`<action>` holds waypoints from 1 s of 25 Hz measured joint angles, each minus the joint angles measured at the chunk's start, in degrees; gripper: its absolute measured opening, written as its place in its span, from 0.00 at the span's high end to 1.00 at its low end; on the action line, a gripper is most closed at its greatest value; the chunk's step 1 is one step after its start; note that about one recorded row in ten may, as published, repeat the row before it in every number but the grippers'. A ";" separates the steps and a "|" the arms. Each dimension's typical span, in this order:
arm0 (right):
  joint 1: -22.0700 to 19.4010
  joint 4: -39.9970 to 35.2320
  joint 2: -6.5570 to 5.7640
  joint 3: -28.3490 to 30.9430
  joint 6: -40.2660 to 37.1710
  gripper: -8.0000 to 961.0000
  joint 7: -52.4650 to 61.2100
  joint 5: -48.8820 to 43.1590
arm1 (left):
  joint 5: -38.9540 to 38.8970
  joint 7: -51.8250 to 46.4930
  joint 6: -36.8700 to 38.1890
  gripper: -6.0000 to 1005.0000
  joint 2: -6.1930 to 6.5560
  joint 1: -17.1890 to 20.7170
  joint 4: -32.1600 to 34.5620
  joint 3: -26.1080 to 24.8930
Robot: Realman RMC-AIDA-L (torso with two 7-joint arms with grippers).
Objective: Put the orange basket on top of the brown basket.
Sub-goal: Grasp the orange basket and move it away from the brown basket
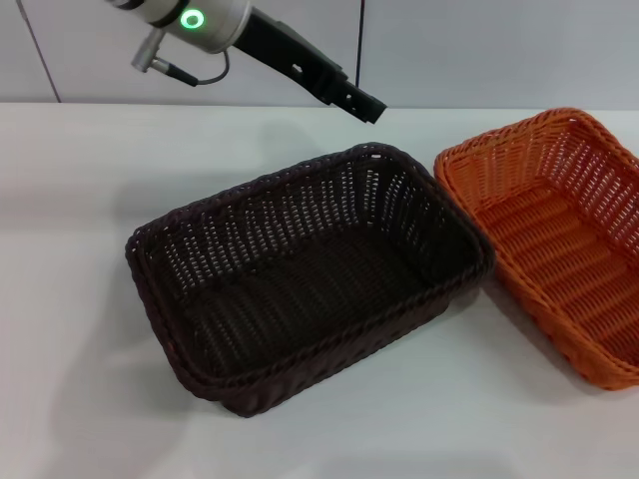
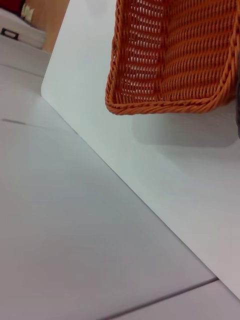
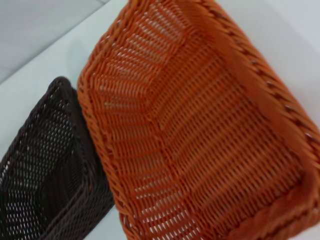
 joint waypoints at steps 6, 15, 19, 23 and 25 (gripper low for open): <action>-2.10 0.26 0.48 1.05 0.47 0.34 0.70 0.44 | 0.21 0.01 0.04 0.14 -0.09 -1.05 -0.10 1.16; -2.68 6.48 0.67 0.50 5.12 0.35 0.08 0.56 | 0.28 -0.04 -0.10 0.14 0.23 -2.04 -0.10 2.06; -2.67 7.17 1.10 0.36 6.49 0.35 -0.24 0.58 | 0.30 -0.33 -0.28 0.14 0.20 -2.07 -0.26 2.26; -2.64 8.28 1.37 0.48 8.40 0.35 -0.36 0.66 | 0.30 -0.36 -0.40 0.14 0.23 -2.09 -0.26 2.28; -2.59 8.82 1.64 0.40 9.65 0.36 -0.55 1.57 | 0.30 -0.38 -0.51 0.14 0.23 -2.10 -0.26 2.31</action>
